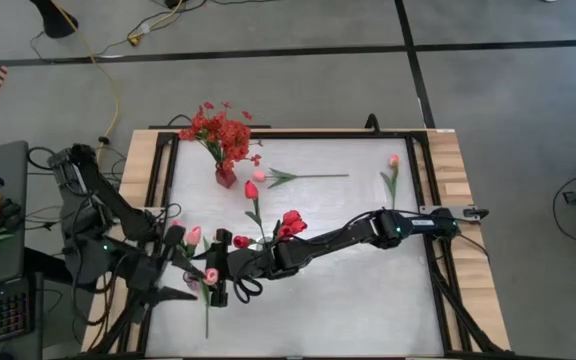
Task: Sort flowers into vase by color
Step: Put the pink flower into the purple vase
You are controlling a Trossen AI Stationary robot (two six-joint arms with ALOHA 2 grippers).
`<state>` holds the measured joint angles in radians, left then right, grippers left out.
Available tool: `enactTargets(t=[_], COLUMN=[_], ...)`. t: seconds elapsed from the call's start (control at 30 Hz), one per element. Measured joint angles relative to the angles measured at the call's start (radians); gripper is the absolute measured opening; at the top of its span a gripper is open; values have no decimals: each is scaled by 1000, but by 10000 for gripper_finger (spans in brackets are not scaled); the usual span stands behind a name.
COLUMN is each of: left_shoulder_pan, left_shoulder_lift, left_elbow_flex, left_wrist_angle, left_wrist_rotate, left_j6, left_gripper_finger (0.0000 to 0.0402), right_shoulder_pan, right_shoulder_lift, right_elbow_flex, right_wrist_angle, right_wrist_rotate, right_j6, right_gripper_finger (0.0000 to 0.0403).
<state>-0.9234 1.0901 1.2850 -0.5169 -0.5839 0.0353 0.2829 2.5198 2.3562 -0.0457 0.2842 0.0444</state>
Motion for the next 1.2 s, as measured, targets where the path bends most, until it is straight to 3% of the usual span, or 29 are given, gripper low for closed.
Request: enactTargets(t=[0.4,1.2], left_shoulder_pan=[38,49], left_shoulder_lift=[23,23], left_elbow_flex=[0,0], left_wrist_angle=[11,-76], left_wrist_rotate=[44,74], left_j6=[66,21], left_gripper_finger=[182,182], right_shoulder_pan=[0,0], right_shoulder_lift=[0,0], right_elbow_flex=[0,0], right_wrist_angle=[-2,-8], right_wrist_rotate=[0,0], right_j6=[-1,-3], right_gripper_finger=[246,246])
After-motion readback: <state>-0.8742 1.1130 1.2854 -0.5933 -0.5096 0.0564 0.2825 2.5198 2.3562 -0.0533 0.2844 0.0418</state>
